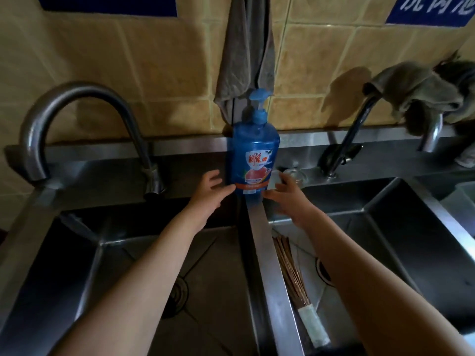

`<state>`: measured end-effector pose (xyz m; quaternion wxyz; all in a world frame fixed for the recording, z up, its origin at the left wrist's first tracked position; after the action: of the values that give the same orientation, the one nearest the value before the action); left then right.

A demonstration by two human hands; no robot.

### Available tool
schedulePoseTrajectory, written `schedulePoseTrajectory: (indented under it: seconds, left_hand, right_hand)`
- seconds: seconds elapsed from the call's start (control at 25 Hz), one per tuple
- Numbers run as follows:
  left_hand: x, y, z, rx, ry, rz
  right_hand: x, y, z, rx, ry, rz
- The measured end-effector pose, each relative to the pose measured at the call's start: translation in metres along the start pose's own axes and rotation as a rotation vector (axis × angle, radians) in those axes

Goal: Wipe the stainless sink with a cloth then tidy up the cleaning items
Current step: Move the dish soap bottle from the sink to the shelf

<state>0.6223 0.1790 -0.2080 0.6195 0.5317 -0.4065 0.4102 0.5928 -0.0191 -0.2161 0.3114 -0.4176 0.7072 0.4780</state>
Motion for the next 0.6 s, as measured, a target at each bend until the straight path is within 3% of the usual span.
schedulePoseTrajectory:
  seconds: [0.28, 0.6]
  left_hand:
    - [-0.029, -0.051, 0.033, 0.008, 0.039, -0.081]
    - [-0.042, -0.091, 0.057, -0.081, -0.027, 0.017]
  right_hand:
    - [0.012, -0.083, -0.011, -0.154, 0.127, -0.164]
    - [0.016, -0.13, -0.006, -0.306, 0.241, -0.347]
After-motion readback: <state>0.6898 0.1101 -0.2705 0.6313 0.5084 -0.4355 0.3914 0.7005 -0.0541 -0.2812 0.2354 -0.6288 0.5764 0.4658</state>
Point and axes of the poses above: each hand's wrist, its own y-axis away from the middle knuckle, its own z-axis out of the palm, x = y × z, the point moved 2 cm from there along -y, towards the middle knuckle, and after that the axes turned 12 degrees about y, right-handed, at the moved point
